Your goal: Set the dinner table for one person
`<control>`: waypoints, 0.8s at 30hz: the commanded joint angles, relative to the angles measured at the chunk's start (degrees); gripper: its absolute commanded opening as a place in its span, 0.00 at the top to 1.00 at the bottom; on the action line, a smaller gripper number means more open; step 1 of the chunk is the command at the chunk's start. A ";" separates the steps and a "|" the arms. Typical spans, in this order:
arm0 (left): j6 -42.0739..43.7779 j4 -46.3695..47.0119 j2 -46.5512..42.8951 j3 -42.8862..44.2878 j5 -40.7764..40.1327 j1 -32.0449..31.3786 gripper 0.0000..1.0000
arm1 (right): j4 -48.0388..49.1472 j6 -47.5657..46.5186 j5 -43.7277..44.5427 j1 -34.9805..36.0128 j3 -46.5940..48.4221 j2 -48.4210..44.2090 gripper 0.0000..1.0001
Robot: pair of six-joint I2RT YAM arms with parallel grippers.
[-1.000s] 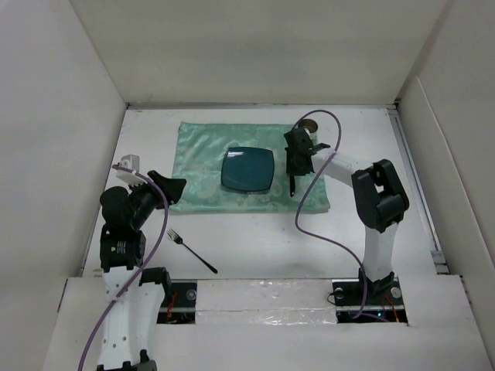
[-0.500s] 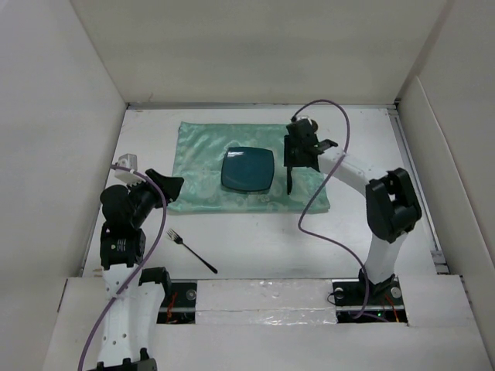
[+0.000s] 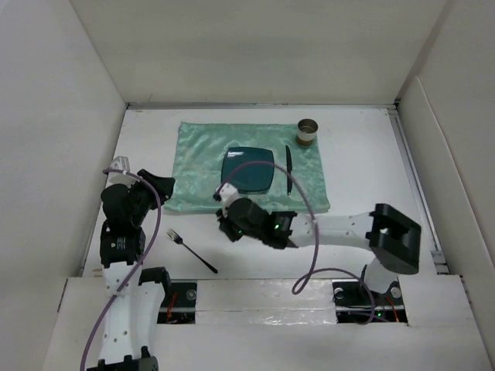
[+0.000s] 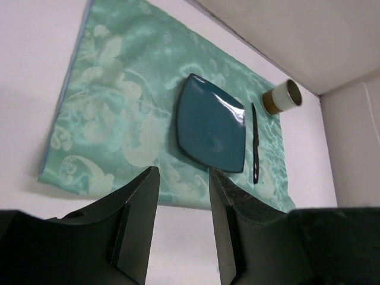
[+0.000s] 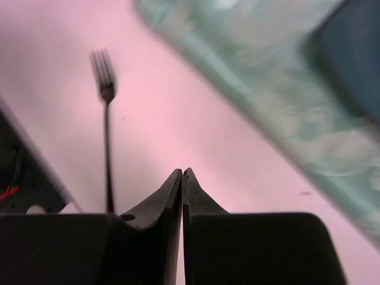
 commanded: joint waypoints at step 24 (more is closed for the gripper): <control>-8.41 -12.86 -3.99 20.92 -21.81 -0.06 0.69 | -11.28 0.25 13.76 15.06 32.09 36.60 1.00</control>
